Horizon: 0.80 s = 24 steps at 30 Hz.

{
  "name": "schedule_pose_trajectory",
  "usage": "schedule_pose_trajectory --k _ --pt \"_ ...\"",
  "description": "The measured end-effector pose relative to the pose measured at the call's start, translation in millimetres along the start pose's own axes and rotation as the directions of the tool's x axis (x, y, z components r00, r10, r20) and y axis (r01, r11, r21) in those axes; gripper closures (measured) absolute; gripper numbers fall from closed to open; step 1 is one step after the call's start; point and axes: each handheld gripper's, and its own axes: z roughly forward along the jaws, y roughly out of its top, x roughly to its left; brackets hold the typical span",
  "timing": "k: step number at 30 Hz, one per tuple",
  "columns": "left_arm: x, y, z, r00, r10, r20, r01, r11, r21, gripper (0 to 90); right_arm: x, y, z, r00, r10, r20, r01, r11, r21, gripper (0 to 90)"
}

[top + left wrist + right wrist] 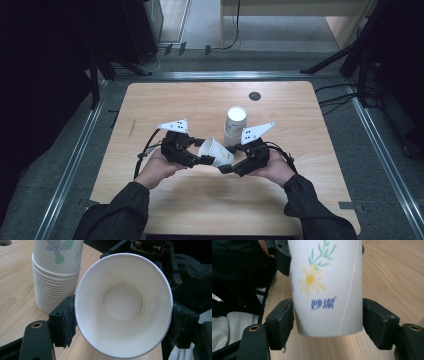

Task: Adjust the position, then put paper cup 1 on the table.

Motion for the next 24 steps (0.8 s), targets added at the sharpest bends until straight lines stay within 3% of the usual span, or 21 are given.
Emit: schedule_pose_trajectory --k 9,24 --pt "0.0 0.4 -10.1 0.9996 0.005 -0.029 -0.005 1.0000 0.001 22.4 -2.6 -3.0 -1.5 1.0000 0.004 0.009 -0.004 1.000 0.022 28.5" --pt "0.9 1.5 -27.7 0.9958 0.025 -0.088 -0.021 0.9985 0.050 22.3 -3.4 -11.9 -11.5 0.9994 0.014 0.031 -0.016 0.998 0.054 28.5"
